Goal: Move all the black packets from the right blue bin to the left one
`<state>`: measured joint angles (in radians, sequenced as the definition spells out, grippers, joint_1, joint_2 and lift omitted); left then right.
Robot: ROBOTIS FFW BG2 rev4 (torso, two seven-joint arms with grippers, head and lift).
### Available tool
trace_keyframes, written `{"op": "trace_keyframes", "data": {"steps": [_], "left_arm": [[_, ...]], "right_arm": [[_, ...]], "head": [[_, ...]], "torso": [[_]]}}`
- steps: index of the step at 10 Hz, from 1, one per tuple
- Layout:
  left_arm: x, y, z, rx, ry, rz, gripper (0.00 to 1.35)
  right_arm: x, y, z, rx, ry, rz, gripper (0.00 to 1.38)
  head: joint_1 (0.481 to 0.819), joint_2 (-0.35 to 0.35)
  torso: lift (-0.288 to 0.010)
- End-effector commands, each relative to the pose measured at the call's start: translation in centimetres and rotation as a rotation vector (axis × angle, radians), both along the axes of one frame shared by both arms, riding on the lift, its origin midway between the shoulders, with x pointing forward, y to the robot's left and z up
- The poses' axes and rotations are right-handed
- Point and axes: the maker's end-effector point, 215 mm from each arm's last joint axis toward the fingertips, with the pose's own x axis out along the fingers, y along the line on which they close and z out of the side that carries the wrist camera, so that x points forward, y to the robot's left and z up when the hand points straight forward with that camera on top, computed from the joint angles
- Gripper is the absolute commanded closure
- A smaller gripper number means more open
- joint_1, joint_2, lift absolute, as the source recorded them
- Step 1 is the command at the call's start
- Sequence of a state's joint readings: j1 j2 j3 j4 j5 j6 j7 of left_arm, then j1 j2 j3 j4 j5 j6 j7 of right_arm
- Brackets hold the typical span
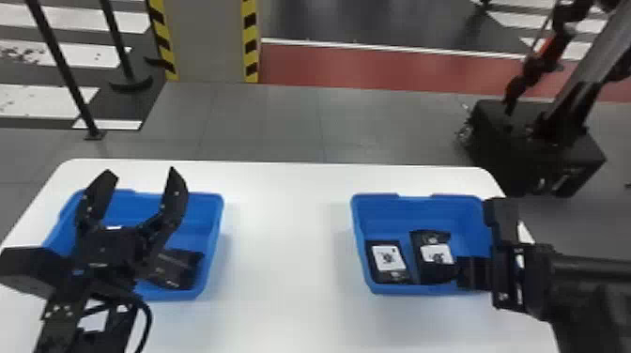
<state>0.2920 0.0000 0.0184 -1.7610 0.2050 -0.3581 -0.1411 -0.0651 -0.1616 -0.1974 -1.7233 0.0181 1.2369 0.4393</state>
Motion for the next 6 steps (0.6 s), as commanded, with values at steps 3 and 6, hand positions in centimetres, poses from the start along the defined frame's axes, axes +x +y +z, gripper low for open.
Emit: {"op": "trace_keyframes", "data": {"steps": [3,6], "left_arm": [[-0.1,0.1,0.0,-0.007,-0.003,0.002,0.17],[0.4,-1.2,0.7,0.0,0.024,-0.031,0.16]], "right_arm": [[0.2,1.0,1.3,0.015,-0.066,0.024,1.13],[1.2,2.3,10.6,-0.058,-0.349,0.09,1.13]], "head": [[0.695,-0.093],[0.695,-0.084]], "torso": [[-0.11],[-0.11]]}}
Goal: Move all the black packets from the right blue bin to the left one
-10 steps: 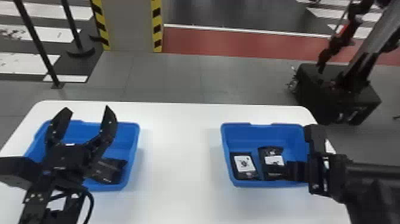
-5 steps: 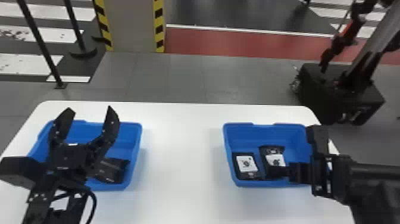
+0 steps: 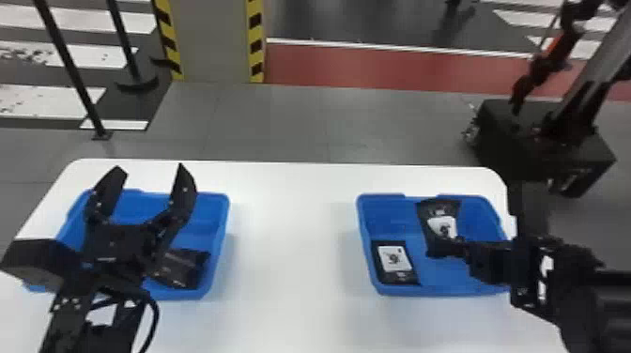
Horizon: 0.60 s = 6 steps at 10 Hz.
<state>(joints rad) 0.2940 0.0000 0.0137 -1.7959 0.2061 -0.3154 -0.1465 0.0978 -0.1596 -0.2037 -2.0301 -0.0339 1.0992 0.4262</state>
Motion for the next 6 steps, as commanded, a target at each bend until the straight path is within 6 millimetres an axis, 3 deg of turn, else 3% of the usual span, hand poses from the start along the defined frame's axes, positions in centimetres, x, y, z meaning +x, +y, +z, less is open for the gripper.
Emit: {"op": "trace_keyframes", "data": {"steps": [1,2,3,5,6], "left_arm": [[0.4,-1.8,0.2,-0.001,0.037,-0.046,0.16],[0.5,-2.2,0.8,-0.004,0.036,-0.057,0.16],[0.6,-2.3,1.2,-0.004,0.029,-0.059,0.16],[1.0,-3.2,1.6,-0.012,0.043,-0.1,0.16],[1.4,-4.1,1.5,-0.019,0.062,-0.142,0.16]], "right_arm": [[1.6,1.6,5.6,-0.004,-0.207,0.055,1.13],[5.1,3.3,9.0,0.057,-0.402,0.163,1.13],[7.6,4.9,9.9,0.147,-0.466,0.263,1.13],[7.9,10.2,14.5,0.181,-0.552,0.385,1.13],[7.9,12.8,16.1,0.208,-0.574,0.455,1.13]], "head": [[0.695,-0.084],[0.695,-0.086],[0.695,-0.072],[0.695,-0.041],[0.678,-0.022]], "torso": [[-0.11],[-0.11],[-0.11],[-0.11],[-0.11]]}}
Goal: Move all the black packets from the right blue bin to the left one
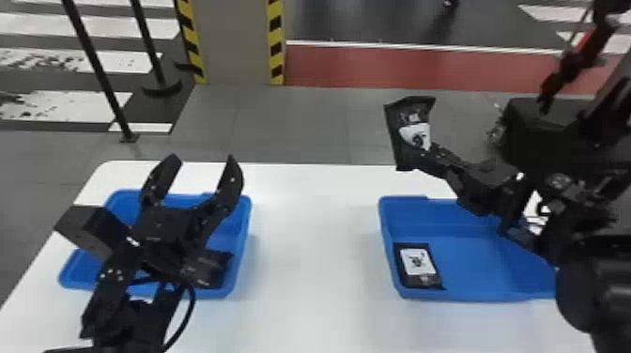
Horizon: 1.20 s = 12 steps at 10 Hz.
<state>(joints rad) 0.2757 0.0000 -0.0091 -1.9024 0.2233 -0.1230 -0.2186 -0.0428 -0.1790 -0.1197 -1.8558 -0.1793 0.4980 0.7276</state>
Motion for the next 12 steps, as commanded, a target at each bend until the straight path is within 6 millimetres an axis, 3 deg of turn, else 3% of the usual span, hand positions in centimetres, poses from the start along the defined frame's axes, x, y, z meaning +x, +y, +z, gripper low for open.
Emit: {"op": "trace_keyframes", "data": {"steps": [1,3,5,6,10,12], "left_arm": [[0.4,-1.2,-0.2,-0.029,0.043,-0.052,0.16],[0.8,-3.2,-0.4,-0.075,0.081,-0.145,0.16],[0.9,-5.7,-0.5,-0.134,0.121,-0.257,0.16],[0.8,-6.3,-0.1,-0.177,0.117,-0.286,0.16],[0.3,-8.2,2.6,-0.261,0.069,-0.373,0.16],[0.4,-9.1,1.9,-0.246,0.102,-0.393,0.16]], "right_arm": [[-0.4,5.5,2.0,0.022,-0.024,0.129,1.13],[-1.5,12.7,3.0,0.039,-0.017,0.31,1.13],[-2.6,17.8,2.6,0.04,0.012,0.437,1.13],[-3.1,19.1,2.0,0.039,0.029,0.472,1.13],[-4.4,21.3,1.3,0.035,0.057,0.534,1.13],[-5.9,23.8,1.2,0.049,0.073,0.6,1.13]], "head": [[0.663,-0.001],[0.651,0.042],[0.647,0.098],[0.649,0.116],[0.656,0.136],[0.653,0.144]], "torso": [[-0.11],[-0.11],[-0.11],[-0.11],[-0.11],[-0.11]]}}
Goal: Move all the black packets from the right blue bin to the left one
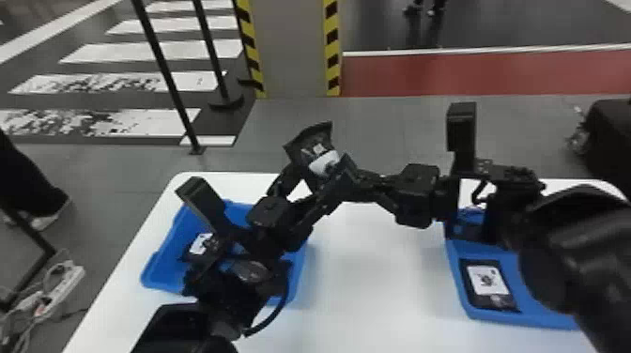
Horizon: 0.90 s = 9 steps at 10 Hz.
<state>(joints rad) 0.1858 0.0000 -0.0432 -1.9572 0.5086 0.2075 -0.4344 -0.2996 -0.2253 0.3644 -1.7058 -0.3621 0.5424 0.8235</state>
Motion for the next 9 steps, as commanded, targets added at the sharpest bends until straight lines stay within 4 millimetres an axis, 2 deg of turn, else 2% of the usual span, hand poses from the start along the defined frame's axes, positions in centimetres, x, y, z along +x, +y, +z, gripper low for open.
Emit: {"op": "trace_keyframes", "data": {"steps": [1,2,3,4,6,9], "left_arm": [[0.0,-0.3,-1.2,0.005,0.041,-0.014,0.17],[0.0,0.1,-1.6,0.009,0.051,-0.002,0.23],[0.2,1.1,-1.1,0.03,0.022,0.037,0.88],[0.2,2.0,-0.8,0.021,0.009,0.082,1.19],[0.1,3.0,-0.2,0.015,-0.019,0.111,1.22],[0.0,3.4,0.4,0.012,-0.039,0.126,1.22]], "right_arm": [[-1.2,1.5,-0.7,0.008,0.027,0.039,1.13],[-1.4,1.8,-1.0,0.006,0.036,0.046,1.13],[-1.5,1.8,-1.0,0.008,0.037,0.048,1.13],[-1.5,1.8,-0.8,0.012,0.035,0.048,1.13],[-1.4,1.6,-1.3,0.013,0.05,0.044,1.13],[-1.0,1.2,-1.0,0.024,0.043,0.034,1.13]], "head": [[0.655,0.148],[0.664,0.16],[0.675,0.17],[0.68,0.179],[0.673,0.198],[0.669,0.207]], "torso": [[-0.11],[-0.11],[-0.11],[-0.11],[-0.11],[-0.11]]}}
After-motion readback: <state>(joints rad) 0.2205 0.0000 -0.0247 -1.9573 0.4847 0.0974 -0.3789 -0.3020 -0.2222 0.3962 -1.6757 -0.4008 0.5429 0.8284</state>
